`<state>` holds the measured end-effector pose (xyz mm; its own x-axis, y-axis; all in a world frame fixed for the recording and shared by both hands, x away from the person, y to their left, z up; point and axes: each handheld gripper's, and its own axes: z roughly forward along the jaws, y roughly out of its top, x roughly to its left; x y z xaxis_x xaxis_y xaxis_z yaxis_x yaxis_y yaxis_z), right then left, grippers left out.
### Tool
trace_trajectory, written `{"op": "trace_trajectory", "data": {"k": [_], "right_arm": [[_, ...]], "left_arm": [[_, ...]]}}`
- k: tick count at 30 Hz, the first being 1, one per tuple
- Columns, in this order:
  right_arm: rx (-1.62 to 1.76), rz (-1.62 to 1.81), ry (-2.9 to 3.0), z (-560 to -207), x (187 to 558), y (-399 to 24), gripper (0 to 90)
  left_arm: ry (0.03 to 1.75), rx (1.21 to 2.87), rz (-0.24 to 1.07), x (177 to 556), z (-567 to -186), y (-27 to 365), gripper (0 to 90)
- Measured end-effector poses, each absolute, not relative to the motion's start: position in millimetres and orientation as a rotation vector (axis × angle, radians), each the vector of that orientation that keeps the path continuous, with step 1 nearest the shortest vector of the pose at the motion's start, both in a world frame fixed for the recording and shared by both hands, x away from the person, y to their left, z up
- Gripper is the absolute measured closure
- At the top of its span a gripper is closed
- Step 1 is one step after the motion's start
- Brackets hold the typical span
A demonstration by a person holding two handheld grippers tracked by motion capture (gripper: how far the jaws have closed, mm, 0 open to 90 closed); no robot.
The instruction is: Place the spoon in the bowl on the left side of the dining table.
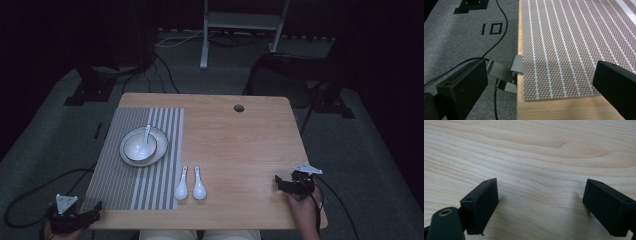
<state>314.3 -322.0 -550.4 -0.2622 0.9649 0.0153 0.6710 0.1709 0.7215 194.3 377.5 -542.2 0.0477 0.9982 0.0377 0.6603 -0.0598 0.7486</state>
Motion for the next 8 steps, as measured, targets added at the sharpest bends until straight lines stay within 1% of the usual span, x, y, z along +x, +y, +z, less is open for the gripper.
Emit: {"op": "trace_trajectory", "data": {"k": [8], "right_arm": [[1.541,0.868,2.003,-550.4,314.4,-322.0,12.5]], "left_arm": [[1.659,1.774,0.783,194.7,-544.2,378.5,0.1]]}}
